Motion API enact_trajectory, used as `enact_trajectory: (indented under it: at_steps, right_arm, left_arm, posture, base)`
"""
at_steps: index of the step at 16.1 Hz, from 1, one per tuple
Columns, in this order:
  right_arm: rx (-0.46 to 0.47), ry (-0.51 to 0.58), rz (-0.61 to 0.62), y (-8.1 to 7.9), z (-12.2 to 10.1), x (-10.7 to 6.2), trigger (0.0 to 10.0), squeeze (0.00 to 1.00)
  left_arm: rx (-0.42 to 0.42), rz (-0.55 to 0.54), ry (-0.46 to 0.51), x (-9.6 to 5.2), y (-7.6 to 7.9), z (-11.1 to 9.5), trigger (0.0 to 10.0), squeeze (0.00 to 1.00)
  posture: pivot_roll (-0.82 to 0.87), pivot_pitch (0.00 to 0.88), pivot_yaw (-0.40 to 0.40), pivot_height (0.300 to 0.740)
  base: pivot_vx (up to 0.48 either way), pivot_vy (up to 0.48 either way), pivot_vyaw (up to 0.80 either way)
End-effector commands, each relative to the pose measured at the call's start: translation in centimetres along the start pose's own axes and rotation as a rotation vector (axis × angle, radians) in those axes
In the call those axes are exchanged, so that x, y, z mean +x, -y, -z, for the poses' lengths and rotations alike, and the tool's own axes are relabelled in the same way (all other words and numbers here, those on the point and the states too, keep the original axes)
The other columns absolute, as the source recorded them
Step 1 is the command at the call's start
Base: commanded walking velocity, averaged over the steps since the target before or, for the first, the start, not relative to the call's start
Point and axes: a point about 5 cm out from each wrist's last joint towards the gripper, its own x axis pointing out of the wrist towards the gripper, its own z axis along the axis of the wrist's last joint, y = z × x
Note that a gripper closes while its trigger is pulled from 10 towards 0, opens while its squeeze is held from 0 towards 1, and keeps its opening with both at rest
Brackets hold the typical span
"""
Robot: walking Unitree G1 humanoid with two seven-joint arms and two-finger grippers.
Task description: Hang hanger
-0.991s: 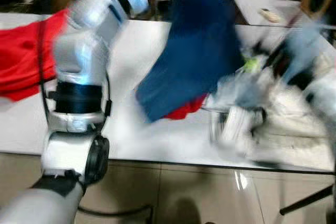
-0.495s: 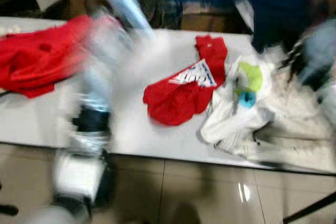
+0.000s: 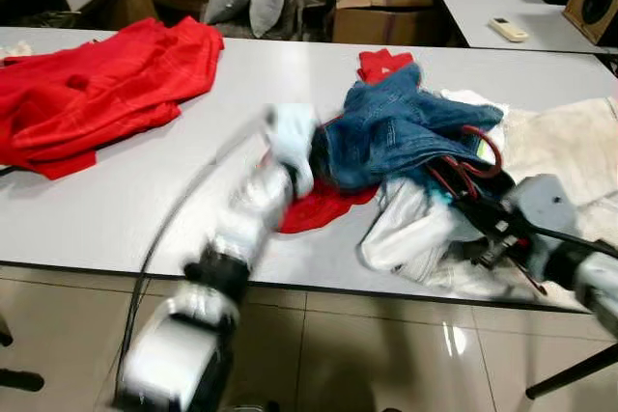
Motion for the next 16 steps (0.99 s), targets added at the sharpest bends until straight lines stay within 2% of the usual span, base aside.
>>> enact_trajectory:
  at_steps: [1, 3, 4, 6, 7, 8, 9, 10, 11, 12, 13, 16]
  right_arm:
    - [-0.009, 0.025, -0.109, -1.0, -0.9, -0.4, 10.0, 0.00]
    - [-0.043, -0.082, -0.299, -2.5, -0.9, -2.3, 10.0, 0.00]
    - [-0.047, -0.090, -0.323, -2.2, -1.6, -3.2, 10.0, 0.00]
    - [-0.048, -0.065, -0.298, -1.4, -2.4, -3.6, 10.0, 0.00]
    - [-0.077, -0.021, -0.254, 0.2, -3.9, -4.4, 10.0, 0.00]
    - [-0.098, -0.005, -0.230, 0.8, -4.4, -4.7, 10.0, 0.00]
    - [-0.128, 0.013, -0.130, 2.7, -5.2, -5.1, 10.0, 0.00]
    - [-0.182, -0.004, -0.063, 3.7, -5.3, -5.2, 10.0, 0.00]
    - [-0.181, -0.016, -0.033, 4.2, -5.2, -5.2, 10.0, 0.00]
    - [-0.161, -0.031, -0.007, 4.7, -4.7, -5.1, 10.0, 0.00]
    - [-0.135, 0.001, -0.060, 4.1, -4.9, -5.3, 10.0, 0.00]
    - [-0.037, 0.055, -0.186, 3.3, -5.5, -6.5, 10.0, 0.00]
  left_arm:
    - [0.006, -0.058, 0.004, 0.2, -0.9, -0.1, 10.0, 0.00]
    - [0.023, -0.177, -0.027, 0.4, -3.2, 0.0, 10.0, 0.00]
    - [0.032, -0.214, -0.049, 0.2, -4.0, 0.3, 10.0, 0.00]
    - [0.040, -0.231, -0.069, 0.2, -4.1, 0.8, 10.0, 0.00]
    - [0.036, -0.244, -0.099, 0.0, -4.1, 1.7, 10.0, 0.00]
    - [0.029, -0.246, -0.106, 0.0, -4.0, 2.0, 10.0, 0.00]
    - [0.002, -0.245, -0.116, 0.1, -3.8, 2.3, 10.0, 0.00]
    - [-0.033, -0.210, -0.115, 0.1, -3.5, 2.5, 10.0, 0.00]
    - [-0.057, -0.187, -0.115, 0.2, -3.3, 2.6, 10.0, 0.72]
    - [-0.130, -0.081, -0.099, 0.2, -2.6, 2.4, 10.0, 1.00]
    - [-0.149, -0.043, -0.082, 0.2, -2.6, 2.2, 10.0, 1.00]
    - [-0.110, -0.044, -0.101, -0.2, -3.8, 2.3, 10.0, 1.00]
  posture:
    - [0.03, 0.006, 0.043, 0.740]
    - [0.03, 0.003, 0.043, 0.740]
    - [0.03, 0.001, 0.043, 0.740]
    - [0.03, 0.001, 0.043, 0.740]
    - [0.03, 0.005, 0.046, 0.740]
    - [0.03, 0.005, 0.046, 0.740]
    - [0.03, 0.005, 0.048, 0.740]
    - [0.03, 0.005, 0.048, 0.740]
    - [0.03, 0.005, 0.048, 0.740]
    - [0.03, 0.004, 0.049, 0.740]
    - [0.04, 0.005, 0.046, 0.740]
    - [0.04, 0.004, 0.046, 0.740]
  base:
    - [0.000, 0.000, 0.00]
    - [0.000, 0.000, 0.00]
    - [0.000, 0.000, 0.00]
    - [0.000, 0.000, 0.00]
    - [0.000, 0.000, 0.00]
    - [0.000, 0.000, 0.00]
    - [0.000, 0.000, 0.00]
    - [0.000, 0.000, 0.00]
    - [0.000, 0.000, 0.00]
    - [0.000, 0.000, 0.00]
    - [0.000, 0.000, 0.00]
    - [0.000, 0.000, 0.00]
